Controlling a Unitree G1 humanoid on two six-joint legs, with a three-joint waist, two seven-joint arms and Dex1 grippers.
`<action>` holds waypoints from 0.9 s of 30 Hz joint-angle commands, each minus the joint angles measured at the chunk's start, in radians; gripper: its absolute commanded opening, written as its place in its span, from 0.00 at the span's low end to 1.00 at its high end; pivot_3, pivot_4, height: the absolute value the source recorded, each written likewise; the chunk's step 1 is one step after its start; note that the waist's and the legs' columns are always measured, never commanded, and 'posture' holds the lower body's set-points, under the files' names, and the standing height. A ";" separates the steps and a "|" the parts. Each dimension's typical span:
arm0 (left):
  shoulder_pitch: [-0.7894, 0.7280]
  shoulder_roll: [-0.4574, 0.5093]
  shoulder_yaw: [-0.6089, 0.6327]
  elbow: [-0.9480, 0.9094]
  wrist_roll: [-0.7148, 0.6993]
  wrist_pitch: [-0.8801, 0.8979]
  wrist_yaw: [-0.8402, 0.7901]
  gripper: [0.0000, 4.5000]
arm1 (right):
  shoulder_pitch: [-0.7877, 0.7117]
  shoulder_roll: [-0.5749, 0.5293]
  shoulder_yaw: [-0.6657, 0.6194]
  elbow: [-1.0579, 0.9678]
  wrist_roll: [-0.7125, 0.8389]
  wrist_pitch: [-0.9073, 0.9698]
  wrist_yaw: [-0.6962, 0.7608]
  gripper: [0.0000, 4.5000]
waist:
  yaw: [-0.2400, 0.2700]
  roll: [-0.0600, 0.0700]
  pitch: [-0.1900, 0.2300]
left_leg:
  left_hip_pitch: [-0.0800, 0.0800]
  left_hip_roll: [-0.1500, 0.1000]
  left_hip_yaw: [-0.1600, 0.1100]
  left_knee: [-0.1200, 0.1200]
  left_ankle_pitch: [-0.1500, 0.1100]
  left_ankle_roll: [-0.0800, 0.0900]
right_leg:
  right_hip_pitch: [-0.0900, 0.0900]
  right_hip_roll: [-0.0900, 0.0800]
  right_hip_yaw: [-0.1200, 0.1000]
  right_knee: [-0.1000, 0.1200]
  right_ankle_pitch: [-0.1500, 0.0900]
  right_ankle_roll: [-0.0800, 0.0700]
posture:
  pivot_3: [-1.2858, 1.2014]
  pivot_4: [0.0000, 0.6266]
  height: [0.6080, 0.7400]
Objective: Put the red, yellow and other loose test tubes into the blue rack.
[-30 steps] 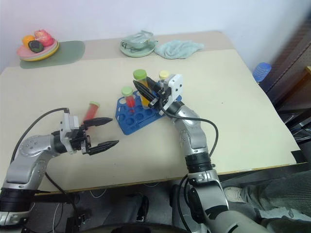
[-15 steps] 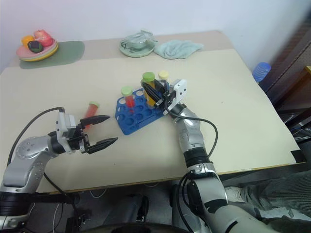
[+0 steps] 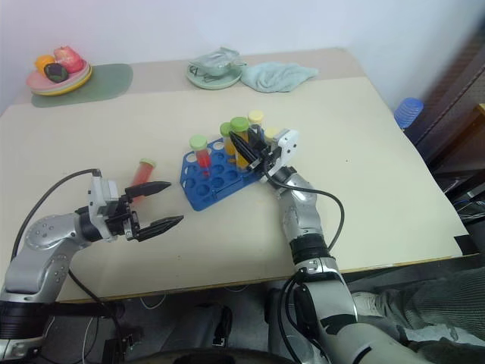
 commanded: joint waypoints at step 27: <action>0.029 0.002 0.034 -0.066 -0.034 0.005 0.020 1.00 | -0.013 -0.014 -0.017 0.099 -0.014 -0.132 -0.010 0.29 | 0.001 0.000 0.000 | 0.000 0.000 0.000 0.000 0.000 0.000 | 0.001 0.000 0.000 0.000 0.000 0.000 | 0.52 0.24 1.00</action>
